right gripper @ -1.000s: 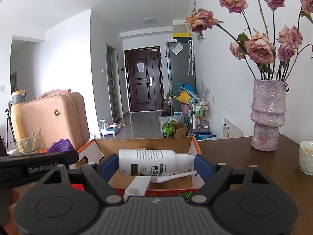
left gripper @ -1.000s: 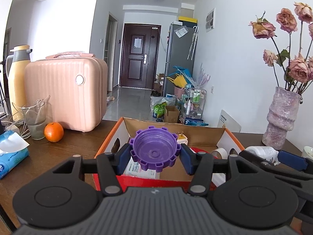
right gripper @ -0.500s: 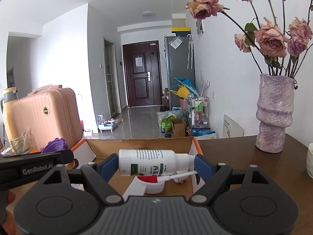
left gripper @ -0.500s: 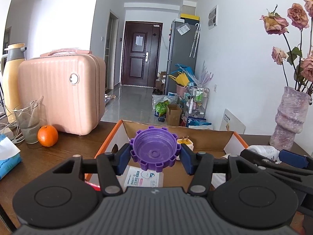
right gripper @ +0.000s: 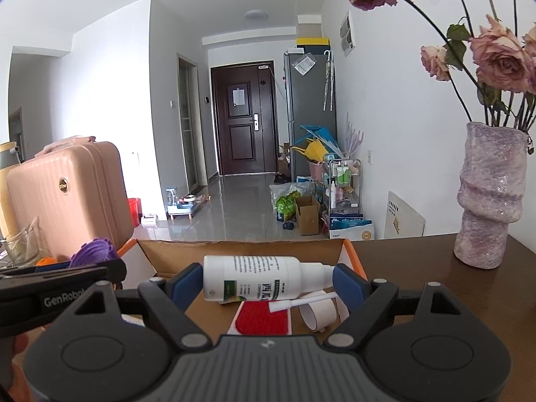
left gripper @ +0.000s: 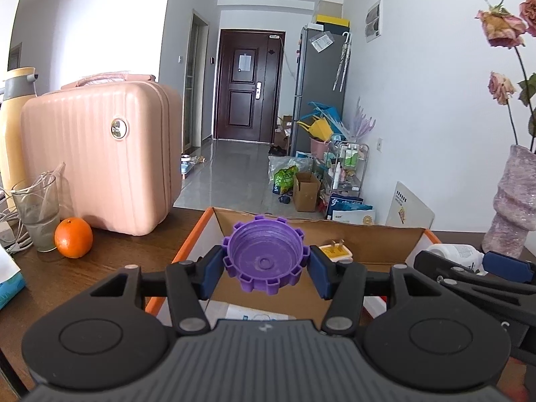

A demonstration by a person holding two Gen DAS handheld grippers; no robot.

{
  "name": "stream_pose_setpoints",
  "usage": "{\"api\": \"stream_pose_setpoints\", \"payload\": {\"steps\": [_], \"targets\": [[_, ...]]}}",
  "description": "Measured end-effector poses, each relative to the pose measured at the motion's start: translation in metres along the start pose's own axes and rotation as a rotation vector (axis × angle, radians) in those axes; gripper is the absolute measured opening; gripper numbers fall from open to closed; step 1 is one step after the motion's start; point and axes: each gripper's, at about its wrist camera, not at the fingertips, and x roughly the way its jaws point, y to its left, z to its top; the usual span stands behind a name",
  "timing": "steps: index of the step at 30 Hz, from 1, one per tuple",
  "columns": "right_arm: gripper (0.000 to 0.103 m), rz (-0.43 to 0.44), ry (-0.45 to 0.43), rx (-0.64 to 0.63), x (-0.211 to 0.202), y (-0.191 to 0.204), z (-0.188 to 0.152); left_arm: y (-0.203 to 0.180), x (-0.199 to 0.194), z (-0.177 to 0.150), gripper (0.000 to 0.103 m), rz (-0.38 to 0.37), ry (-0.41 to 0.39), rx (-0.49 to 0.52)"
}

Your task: Organize rigid objects

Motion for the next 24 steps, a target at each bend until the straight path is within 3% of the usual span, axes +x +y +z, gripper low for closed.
{"api": "stream_pose_setpoints", "payload": {"steps": [24], "targets": [[0.084, -0.026, 0.068, -0.024, 0.034, 0.008, 0.003, 0.001, 0.041, 0.008, 0.057, 0.023, 0.059, 0.016]]}}
